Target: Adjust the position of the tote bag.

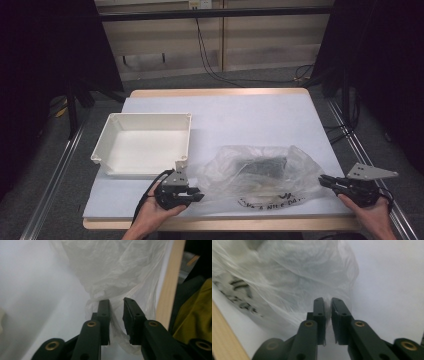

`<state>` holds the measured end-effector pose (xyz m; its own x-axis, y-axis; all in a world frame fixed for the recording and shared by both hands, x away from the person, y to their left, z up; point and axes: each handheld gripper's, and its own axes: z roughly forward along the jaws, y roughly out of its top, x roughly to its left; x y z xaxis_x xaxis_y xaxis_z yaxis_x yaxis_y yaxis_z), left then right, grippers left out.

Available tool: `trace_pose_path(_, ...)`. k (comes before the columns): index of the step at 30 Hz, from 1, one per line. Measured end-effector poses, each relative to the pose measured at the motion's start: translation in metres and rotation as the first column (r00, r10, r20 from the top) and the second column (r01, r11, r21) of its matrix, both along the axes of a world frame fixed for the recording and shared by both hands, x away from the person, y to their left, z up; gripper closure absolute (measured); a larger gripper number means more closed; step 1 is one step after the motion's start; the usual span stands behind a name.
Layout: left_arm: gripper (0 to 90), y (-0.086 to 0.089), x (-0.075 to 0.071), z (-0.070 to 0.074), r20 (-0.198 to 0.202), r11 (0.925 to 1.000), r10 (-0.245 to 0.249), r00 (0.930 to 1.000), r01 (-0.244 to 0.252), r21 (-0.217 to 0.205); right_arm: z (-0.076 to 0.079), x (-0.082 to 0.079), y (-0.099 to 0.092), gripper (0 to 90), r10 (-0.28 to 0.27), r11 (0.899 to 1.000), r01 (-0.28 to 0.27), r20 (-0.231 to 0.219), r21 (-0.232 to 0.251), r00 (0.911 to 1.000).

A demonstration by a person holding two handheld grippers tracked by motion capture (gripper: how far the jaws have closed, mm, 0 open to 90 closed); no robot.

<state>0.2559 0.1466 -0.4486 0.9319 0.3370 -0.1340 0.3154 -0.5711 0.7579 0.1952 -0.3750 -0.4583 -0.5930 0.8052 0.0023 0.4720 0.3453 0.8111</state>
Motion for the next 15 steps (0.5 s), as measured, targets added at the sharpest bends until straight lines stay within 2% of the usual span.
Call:
trace_pose_path(1,72.9,0.0,0.0,0.0,0.0,1.0,0.0,1.0,0.0,0.0,0.0,0.0,0.0,79.9,0.0,1.0,0.0,0.0,0.0,1.0)
trace_pose_path(3,71.2,0.005,0.0,0.007,0.015,0.9994,0.023,0.9996,-0.022,-0.026,0.011,-0.005,-0.002,73.1,0.0,0.999,-0.001,0.036,0.035,0.9993)
trace_pose_path(5,68.8,0.008,-0.002,0.012,0.025,0.9979,0.032,0.9992,-0.031,-0.057,0.02,-0.009,-0.001,67.8,0.003,0.999,-0.006,0.061,0.05,0.9981)
trace_pose_path(6,67.3,0.009,-0.003,0.014,0.035,0.9983,0.033,0.9988,-0.031,-0.049,0.024,-0.01,0.0,66.4,0.004,0.998,-0.008,0.074,0.057,0.9973)
trace_pose_path(8,62.2,0.009,-0.006,0.019,0.044,0.9968,0.042,0.9982,-0.038,-0.07,0.03,-0.013,0.003,64.6,0.019,0.998,-0.025,0.09,0.065,0.9958)
trace_pose_path(12,54.3,0.01,-0.013,0.03,0.083,0.9972,0.047,0.9954,-0.042,-0.062,0.039,-0.017,0.02,63.0,0.074,0.995,-0.081,0.111,0.059,0.9911)
trace_pose_path(13,53.0,0.009,-0.014,0.033,0.088,0.9962,0.045,0.9951,-0.038,-0.078,0.04,-0.017,0.025,63.3,0.096,0.993,-0.103,0.107,0.062,0.9896)
trace_pose_path(15,49.8,0.009,-0.016,0.039,0.104,0.9965,0.04,0.9938,-0.033,-0.077,0.043,-0.017,0.035,63.3,0.13,0.989,-0.137,0.113,0.062,0.9851)
